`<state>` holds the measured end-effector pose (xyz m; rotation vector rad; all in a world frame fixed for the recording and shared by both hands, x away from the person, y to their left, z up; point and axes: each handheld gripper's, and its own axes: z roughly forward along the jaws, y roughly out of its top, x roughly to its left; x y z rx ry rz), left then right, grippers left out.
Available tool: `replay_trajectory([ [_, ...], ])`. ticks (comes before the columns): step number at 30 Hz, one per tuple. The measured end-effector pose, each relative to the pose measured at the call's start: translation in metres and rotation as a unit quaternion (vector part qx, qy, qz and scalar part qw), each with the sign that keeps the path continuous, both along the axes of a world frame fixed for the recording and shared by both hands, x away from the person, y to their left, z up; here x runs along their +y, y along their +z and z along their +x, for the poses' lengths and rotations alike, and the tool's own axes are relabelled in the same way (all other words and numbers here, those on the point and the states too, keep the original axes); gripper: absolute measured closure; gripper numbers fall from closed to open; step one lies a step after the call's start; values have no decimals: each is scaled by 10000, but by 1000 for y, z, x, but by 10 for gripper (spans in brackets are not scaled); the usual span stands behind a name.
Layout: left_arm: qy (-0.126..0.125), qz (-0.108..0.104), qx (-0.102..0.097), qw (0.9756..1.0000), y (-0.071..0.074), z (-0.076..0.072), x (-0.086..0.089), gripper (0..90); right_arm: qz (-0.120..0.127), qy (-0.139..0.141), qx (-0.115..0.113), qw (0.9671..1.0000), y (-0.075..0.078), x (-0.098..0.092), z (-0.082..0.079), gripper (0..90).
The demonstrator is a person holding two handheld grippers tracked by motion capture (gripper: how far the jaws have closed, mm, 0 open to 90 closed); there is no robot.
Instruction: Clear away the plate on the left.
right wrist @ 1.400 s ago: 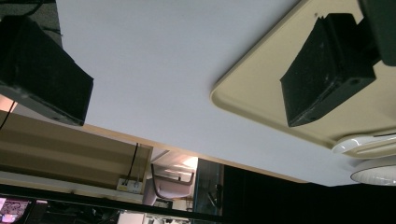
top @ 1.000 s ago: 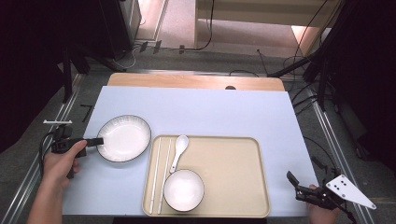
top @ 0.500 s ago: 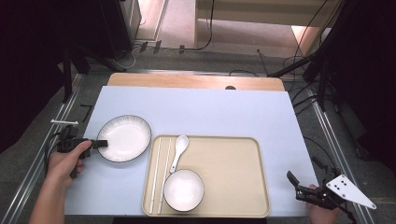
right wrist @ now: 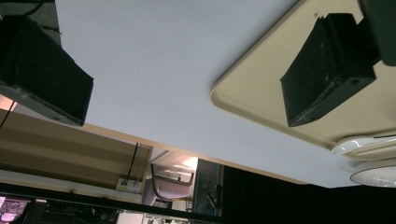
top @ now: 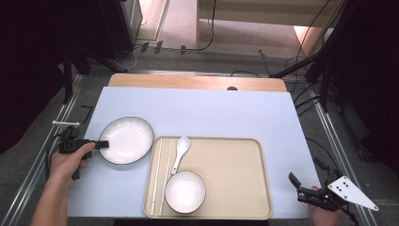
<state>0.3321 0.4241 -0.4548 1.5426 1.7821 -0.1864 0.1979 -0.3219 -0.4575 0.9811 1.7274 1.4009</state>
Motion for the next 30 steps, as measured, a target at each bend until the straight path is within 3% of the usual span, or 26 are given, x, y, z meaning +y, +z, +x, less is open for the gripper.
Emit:
replay_trajectory([
  [5,192,-250,-50,9995,0,2,-2,846,28,-26,-10,10000,0,-2,-1,25],
  [9,282,-324,-54,9991,-2,2,-2,851,19,-39,-48,10000,0,-3,-1,25],
  [17,342,-313,-244,9986,2,-2,3,853,28,-79,-89,9999,1,-3,-2,24],
  [22,323,-436,-474,9974,12,-7,7,854,30,-84,-96,9999,1,-4,-2,24],
  [30,273,-403,-678,9965,27,-9,7,853,21,-87,-122,9999,1,-3,-3,24],
])
